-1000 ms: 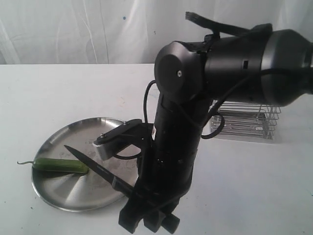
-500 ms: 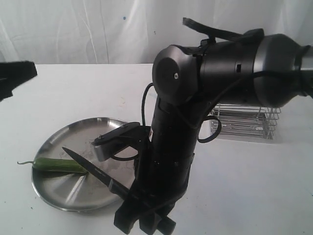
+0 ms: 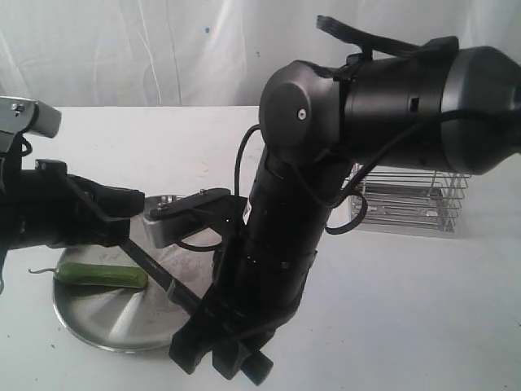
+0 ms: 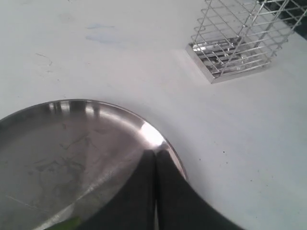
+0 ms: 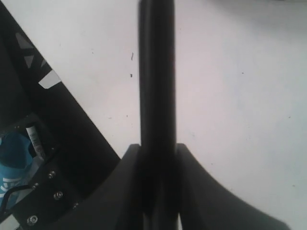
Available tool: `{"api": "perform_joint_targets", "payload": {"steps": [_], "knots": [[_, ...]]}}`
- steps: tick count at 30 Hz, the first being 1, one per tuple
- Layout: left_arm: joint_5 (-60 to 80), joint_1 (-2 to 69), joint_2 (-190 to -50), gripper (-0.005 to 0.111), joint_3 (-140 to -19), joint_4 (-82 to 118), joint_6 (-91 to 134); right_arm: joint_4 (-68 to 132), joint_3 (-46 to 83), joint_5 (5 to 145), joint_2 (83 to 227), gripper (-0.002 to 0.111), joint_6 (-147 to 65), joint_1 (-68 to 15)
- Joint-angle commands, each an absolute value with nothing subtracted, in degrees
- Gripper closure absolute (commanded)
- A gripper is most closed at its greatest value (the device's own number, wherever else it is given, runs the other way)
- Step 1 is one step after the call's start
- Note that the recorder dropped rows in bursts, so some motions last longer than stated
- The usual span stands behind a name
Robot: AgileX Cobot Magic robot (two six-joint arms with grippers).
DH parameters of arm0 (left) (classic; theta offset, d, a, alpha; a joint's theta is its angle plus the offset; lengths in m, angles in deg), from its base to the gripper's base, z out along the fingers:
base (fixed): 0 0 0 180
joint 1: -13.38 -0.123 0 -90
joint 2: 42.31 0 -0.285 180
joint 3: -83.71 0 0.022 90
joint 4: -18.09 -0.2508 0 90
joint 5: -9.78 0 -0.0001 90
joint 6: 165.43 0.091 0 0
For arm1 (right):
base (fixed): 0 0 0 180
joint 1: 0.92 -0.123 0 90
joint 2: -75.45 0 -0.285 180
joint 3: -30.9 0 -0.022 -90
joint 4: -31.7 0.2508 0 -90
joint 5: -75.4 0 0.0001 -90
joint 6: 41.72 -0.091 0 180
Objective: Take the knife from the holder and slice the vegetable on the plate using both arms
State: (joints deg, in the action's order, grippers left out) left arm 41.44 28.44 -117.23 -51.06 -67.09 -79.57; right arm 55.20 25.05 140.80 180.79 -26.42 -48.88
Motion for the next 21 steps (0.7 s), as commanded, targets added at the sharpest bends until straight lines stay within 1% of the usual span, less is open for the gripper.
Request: {"api": "perform_joint_targets", "payload": {"steps": [1, 4, 13, 16, 21], "knots": [[35.87, 30.79, -118.18, 0.107, -51.48, -67.41, -78.14, 56.54, 25.07, 139.48, 180.00, 0.108, -26.96, -48.88], [33.75, 30.79, -119.13, 0.107, -51.48, -67.54, -78.03, 57.36, 25.07, 138.65, 180.00, 0.108, -26.96, -48.88], [34.65, 30.79, -120.11, 0.107, -52.31, -68.12, -75.40, 57.72, 25.07, 136.49, 180.00, 0.108, -28.40, -48.88], [34.87, 30.79, -120.11, 0.107, -54.72, -67.64, -72.70, 57.61, 25.07, 136.23, 180.00, 0.108, -28.51, -48.88], [33.58, 30.68, -118.89, 0.107, -61.46, -67.64, -72.80, 54.02, 24.96, 131.41, 180.42, 0.108, -34.37, -48.88]]}}
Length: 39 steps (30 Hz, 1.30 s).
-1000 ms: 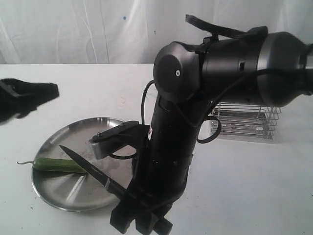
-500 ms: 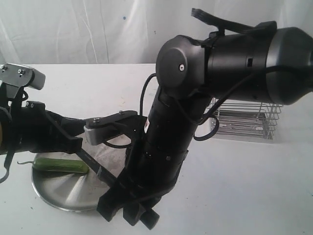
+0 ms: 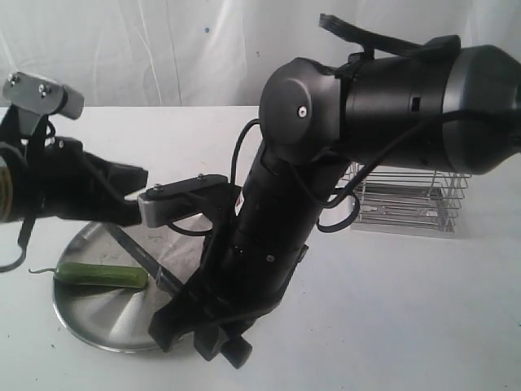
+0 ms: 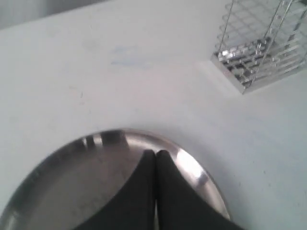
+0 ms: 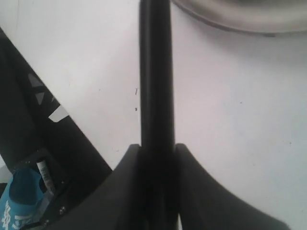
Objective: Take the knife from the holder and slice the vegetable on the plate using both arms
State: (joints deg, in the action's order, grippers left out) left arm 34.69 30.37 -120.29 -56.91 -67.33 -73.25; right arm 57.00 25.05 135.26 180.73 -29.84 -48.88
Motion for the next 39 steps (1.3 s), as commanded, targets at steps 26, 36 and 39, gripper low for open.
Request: {"api": "perform_joint_targets", "payload": {"steps": [26, 36, 39], "knots": [[6.45, 20.68, -120.03, 0.107, -52.00, -81.85, -86.91, 60.85, 25.81, 142.73, 181.36, 0.108, -27.72, -31.26], [10.95, 14.33, -124.65, 0.107, -51.41, -81.85, -60.43, 63.27, 25.81, 142.54, 181.36, 0.108, -26.37, -31.26], [9.78, 14.33, -125.84, 0.107, -48.90, -81.85, -41.36, 63.28, 25.81, 141.78, 181.36, 0.108, -26.37, -31.26]]}}
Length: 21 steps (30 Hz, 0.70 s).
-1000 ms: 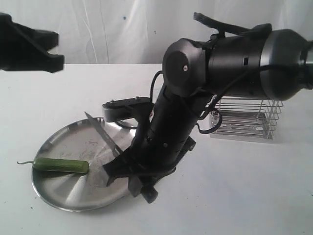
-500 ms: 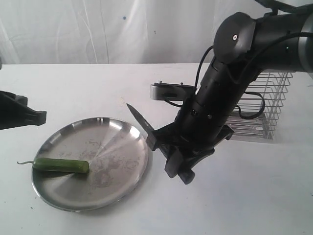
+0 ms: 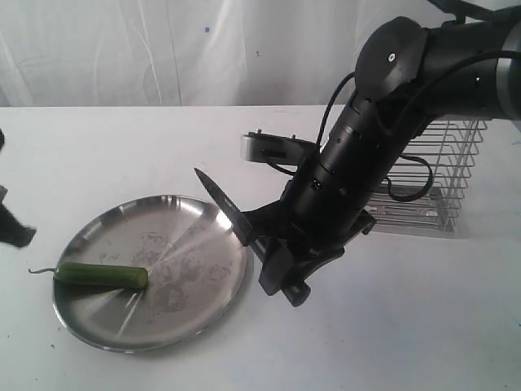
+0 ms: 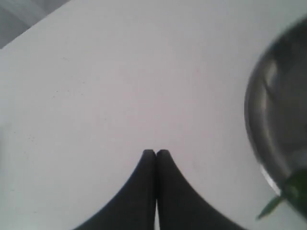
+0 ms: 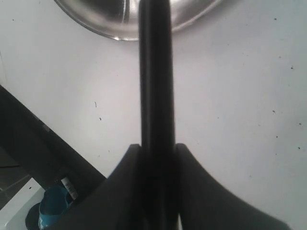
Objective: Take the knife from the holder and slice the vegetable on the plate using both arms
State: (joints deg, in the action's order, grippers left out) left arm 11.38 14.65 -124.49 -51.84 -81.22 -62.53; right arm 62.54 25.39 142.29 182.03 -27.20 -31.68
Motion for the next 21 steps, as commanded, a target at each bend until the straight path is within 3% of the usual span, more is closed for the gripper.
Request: {"api": "perform_joint_targets", "payload": {"steps": [1, 7, 14, 17, 21], "knots": [[9.78, 14.33, -125.97, 0.107, -48.63, -81.85, -37.28, 63.28, 25.81, 141.52, 181.36, 0.108, -26.37, -31.26], [15.64, 14.33, -125.87, 0.107, -48.47, -81.85, -28.45, 63.75, 25.81, 140.47, 181.36, 0.108, -24.69, -31.26], [52.31, 14.33, -120.60, 0.107, -47.10, -81.85, -14.87, 64.47, 25.81, 139.03, 181.36, 0.108, -23.67, -31.26], [51.95, 14.83, -116.52, 0.107, -45.74, -81.85, -24.83, 64.47, 25.70, 137.86, 181.36, 0.108, -23.67, -31.26], [38.93, 14.83, -114.06, 0.107, -44.96, -81.85, -61.86, 64.57, 25.60, 134.58, 181.36, 0.108, -23.52, -31.26]]}}
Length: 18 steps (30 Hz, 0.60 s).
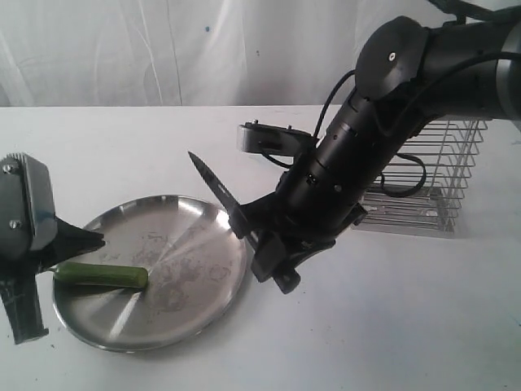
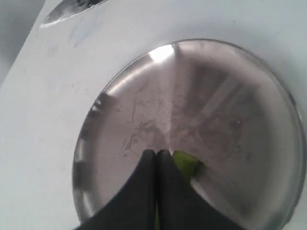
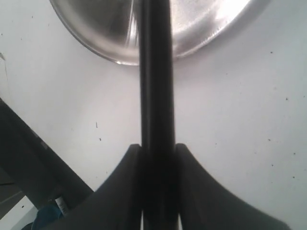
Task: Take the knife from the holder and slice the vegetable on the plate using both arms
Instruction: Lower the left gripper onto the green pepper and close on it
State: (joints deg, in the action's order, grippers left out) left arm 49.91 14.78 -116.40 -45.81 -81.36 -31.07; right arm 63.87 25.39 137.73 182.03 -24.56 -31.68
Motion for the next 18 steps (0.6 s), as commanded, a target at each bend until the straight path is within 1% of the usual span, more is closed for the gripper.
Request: {"api": "perform_joint_targets", "payload": {"steps": [1, 3, 6, 10, 12, 14, 16, 17, 18], "knots": [[33.33, 14.83, -114.06, 0.107, -45.06, -81.85, -68.76, 64.57, 25.60, 133.82, 181.36, 0.108, -23.52, -31.26], [26.06, 14.83, -114.06, 0.107, -46.07, -81.85, -72.99, 64.57, 25.60, 133.42, 181.36, 0.108, -23.52, -31.26], [19.74, 14.72, -114.81, 0.107, -49.85, -81.85, -80.59, 64.57, 25.60, 133.21, 181.36, 0.108, -23.52, -31.26], [15.72, 14.27, -119.25, 0.107, -55.25, -81.85, -88.14, 64.71, 25.60, 132.84, 181.36, 0.108, -23.52, -31.26], [16.23, 12.58, -122.89, 0.107, -57.49, -81.85, -88.12, 64.94, 25.60, 133.07, 181.36, 0.108, -23.52, -31.26], [15.97, 10.71, -125.64, 0.107, -58.34, -81.85, -83.21, 64.94, 25.60, 133.07, 181.36, 0.108, -23.52, -31.26], [13.50, 9.40, -127.97, 0.107, -58.24, -81.85, -68.20, 64.94, 25.60, 133.07, 181.36, 0.108, -23.52, -31.26], [7.71, 9.51, -128.66, 0.107, -56.65, -81.85, -49.38, 65.05, 25.60, 132.86, 181.36, 0.108, -21.93, -31.26], [4.78, 9.49, -128.66, 0.107, -55.88, -81.85, -43.93, 65.17, 25.60, 132.86, 181.36, 0.108, -21.00, -31.26]]}}
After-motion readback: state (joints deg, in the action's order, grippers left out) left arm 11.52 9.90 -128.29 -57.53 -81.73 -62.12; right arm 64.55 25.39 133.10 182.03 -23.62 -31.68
